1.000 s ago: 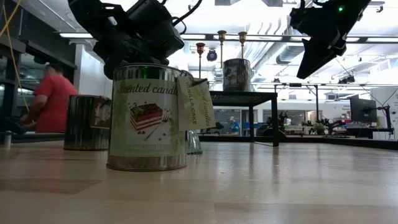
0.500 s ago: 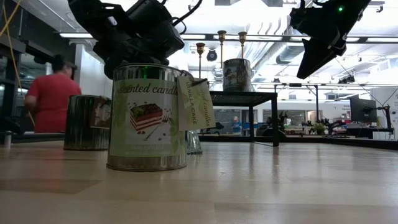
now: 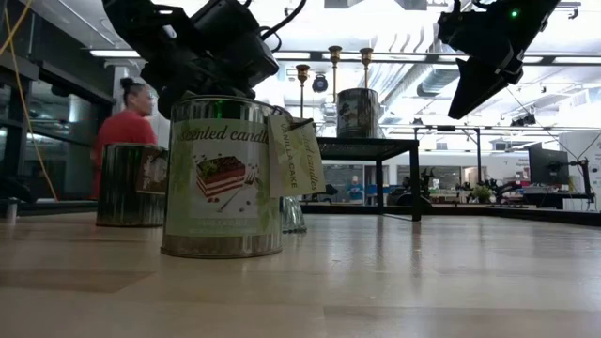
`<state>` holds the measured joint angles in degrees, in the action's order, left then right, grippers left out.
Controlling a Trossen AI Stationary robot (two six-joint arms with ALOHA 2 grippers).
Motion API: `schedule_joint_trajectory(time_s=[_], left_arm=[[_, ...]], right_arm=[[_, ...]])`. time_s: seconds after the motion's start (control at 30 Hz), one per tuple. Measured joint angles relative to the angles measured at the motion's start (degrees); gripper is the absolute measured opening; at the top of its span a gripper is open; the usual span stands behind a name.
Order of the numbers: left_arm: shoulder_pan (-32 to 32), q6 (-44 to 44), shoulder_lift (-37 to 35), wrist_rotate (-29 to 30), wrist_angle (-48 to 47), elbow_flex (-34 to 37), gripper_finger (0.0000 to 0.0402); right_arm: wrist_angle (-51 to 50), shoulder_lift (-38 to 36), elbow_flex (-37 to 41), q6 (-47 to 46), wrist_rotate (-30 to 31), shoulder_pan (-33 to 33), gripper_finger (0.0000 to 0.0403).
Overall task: Pick & Place candle stick holders
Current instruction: Put the green candle holder on the shelf aligned with the transparent candle holder
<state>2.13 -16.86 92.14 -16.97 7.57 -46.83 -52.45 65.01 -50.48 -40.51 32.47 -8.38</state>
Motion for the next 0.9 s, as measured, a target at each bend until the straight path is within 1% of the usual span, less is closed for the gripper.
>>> schedule_joint_trajectory(time_s=[0.07, 0.17, 0.27, 0.57, 0.9], left_arm=[[0.00, 0.55, 0.00, 0.61, 0.00, 0.00, 0.0182], [0.00, 0.64, 0.00, 1.39, 0.07, 0.00, 0.0178], [0.00, 0.85, 0.00, 1.51, 0.09, 0.00, 0.0170], [0.02, 3.52, 0.00, 1.75, 0.24, 0.00, 0.0170], [0.02, 4.11, -0.37, 1.75, -0.11, 0.00, 0.0170]], right_arm=[[0.00, 0.00, 0.00, 0.00, 0.00, -0.02, 0.0087], [0.00, 0.00, 0.00, 0.00, -0.02, -0.01, 0.0087], [0.00, 0.00, 0.00, 0.00, -0.02, -0.02, 0.0087], [0.00, 0.00, 0.00, 0.00, -0.02, -0.02, 0.0087], [0.00, 0.00, 0.00, 0.01, -0.02, 0.00, 0.0087]])
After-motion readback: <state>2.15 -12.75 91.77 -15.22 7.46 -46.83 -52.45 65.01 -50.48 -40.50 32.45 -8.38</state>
